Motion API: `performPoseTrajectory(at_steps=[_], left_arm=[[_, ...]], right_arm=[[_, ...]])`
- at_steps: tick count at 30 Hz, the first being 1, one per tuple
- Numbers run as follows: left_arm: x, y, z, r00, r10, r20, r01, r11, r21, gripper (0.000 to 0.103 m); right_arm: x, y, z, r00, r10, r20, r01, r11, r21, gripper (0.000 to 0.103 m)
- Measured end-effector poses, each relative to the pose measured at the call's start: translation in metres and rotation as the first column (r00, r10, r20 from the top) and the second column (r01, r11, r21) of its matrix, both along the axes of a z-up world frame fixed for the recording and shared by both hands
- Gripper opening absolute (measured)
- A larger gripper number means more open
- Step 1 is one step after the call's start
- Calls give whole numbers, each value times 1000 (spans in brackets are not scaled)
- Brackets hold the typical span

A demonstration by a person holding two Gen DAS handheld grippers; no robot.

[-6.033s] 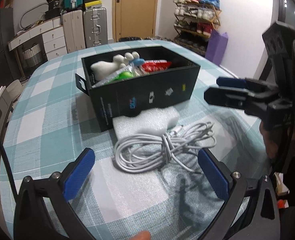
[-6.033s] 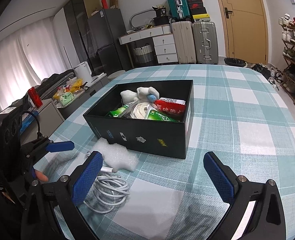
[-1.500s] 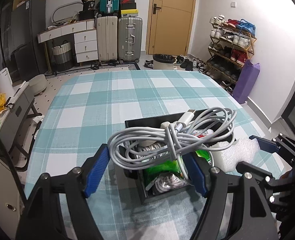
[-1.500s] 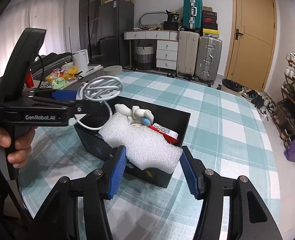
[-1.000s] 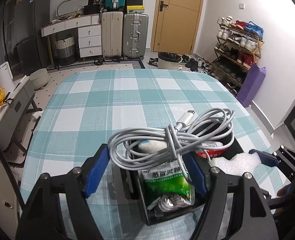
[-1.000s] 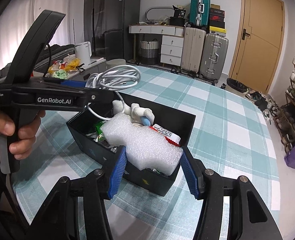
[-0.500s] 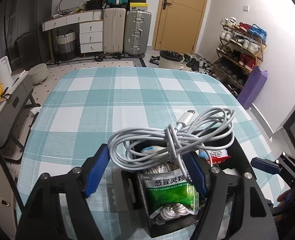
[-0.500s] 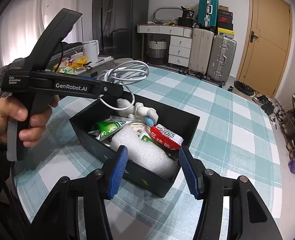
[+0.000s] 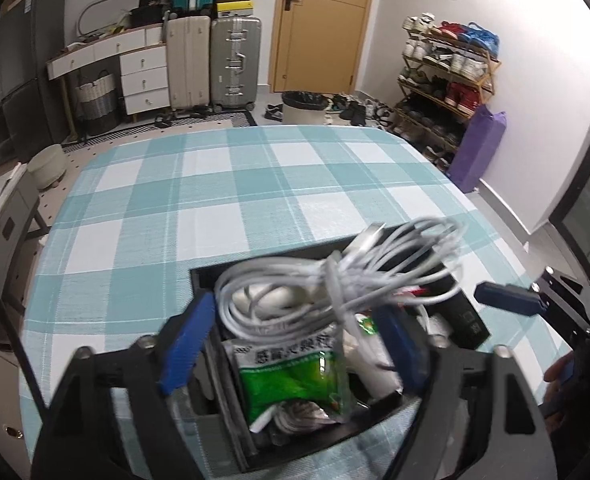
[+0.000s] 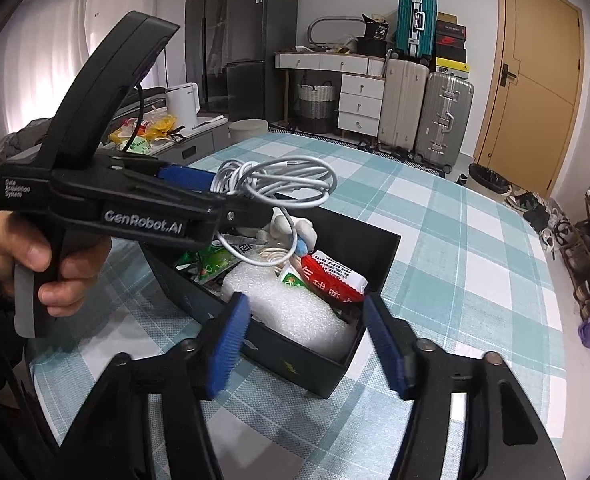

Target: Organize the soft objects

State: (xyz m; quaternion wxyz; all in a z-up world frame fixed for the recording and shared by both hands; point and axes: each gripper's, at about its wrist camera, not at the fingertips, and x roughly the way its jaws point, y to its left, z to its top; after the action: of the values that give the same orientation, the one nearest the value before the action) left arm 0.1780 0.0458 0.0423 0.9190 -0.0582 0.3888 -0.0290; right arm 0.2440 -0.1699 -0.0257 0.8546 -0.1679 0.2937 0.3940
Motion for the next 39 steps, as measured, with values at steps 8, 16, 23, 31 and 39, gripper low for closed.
performPoseTrajectory(at_steps=[8, 16, 23, 31, 39], left_arm=[[-17, -8, 10, 998, -25, 52, 25, 1000, 10, 102], [-46, 3, 12, 995, 23, 102, -24, 1000, 4, 103], [-78, 6, 6, 985, 55, 163, -63, 997, 47, 103], [-99, 11, -5, 970, 93, 226, -108, 993, 57, 103], [-106, 16, -19, 949, 140, 283, -160, 986, 50, 103]], right_arm=[[-1, -8, 1, 999, -38, 8, 38, 999, 18, 85], [-8, -16, 5, 997, -73, 34, 71, 996, 44, 97], [-15, -25, 6, 993, -105, 58, 98, 989, 108, 102], [-18, -35, 5, 990, -118, 72, 101, 973, 207, 102], [-24, -34, 2, 988, -110, 105, 82, 967, 243, 102]])
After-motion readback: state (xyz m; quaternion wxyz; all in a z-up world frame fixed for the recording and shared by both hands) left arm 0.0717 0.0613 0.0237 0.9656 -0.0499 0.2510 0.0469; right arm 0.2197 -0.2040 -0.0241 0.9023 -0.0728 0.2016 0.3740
